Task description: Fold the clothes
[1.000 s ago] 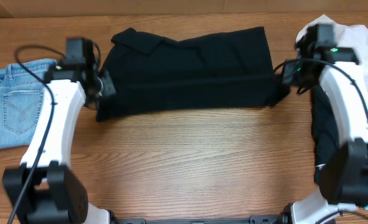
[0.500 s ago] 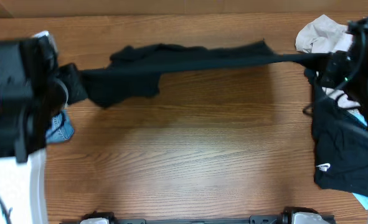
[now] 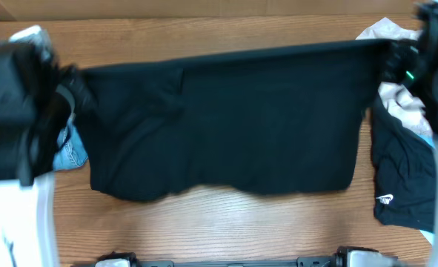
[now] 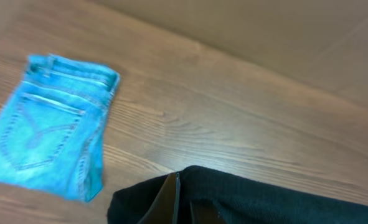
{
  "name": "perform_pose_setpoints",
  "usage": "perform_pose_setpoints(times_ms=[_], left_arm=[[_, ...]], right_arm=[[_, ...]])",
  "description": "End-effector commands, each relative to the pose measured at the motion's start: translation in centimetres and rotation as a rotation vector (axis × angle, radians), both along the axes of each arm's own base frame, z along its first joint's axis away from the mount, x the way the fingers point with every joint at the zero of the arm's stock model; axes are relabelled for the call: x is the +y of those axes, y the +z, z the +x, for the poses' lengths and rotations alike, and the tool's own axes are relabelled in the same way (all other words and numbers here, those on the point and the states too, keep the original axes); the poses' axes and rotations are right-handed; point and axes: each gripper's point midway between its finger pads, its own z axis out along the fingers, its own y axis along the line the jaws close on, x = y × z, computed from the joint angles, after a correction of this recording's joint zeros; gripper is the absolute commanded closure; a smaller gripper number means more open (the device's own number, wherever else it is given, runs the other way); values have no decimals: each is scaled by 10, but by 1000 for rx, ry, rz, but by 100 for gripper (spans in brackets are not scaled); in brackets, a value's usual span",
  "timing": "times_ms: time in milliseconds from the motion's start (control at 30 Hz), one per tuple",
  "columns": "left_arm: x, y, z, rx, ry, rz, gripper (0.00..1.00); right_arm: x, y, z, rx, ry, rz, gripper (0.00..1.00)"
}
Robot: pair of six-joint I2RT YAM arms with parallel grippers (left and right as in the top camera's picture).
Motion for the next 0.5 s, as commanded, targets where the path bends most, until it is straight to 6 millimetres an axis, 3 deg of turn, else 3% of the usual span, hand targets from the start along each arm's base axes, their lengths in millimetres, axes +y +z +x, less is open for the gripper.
perform_pose_setpoints(times_ms=[0,100,200,267,333,433,467], left_arm=[[30,-52,66,111,71,98,96],[33,-72,129,52,19,124,96],[31,-56,177,-56,-57,153,96],[37,-19,191,-143,-44,173,96],[41,26,191,-238,-31,181,96],[46,103,172,-401,-19,200,96],[46,124,163,-442,-22,217,96]], right_arm=[[-10,-67,61,117,25,-11,96],[-13,-86,114,39,15,9,96],[-16,-57,137,-82,-44,74,96],[-16,-13,140,-182,-58,94,96],[-17,36,134,-273,-59,82,96],[-22,106,111,-386,-85,41,96],[-23,121,103,-407,-95,35,96]])
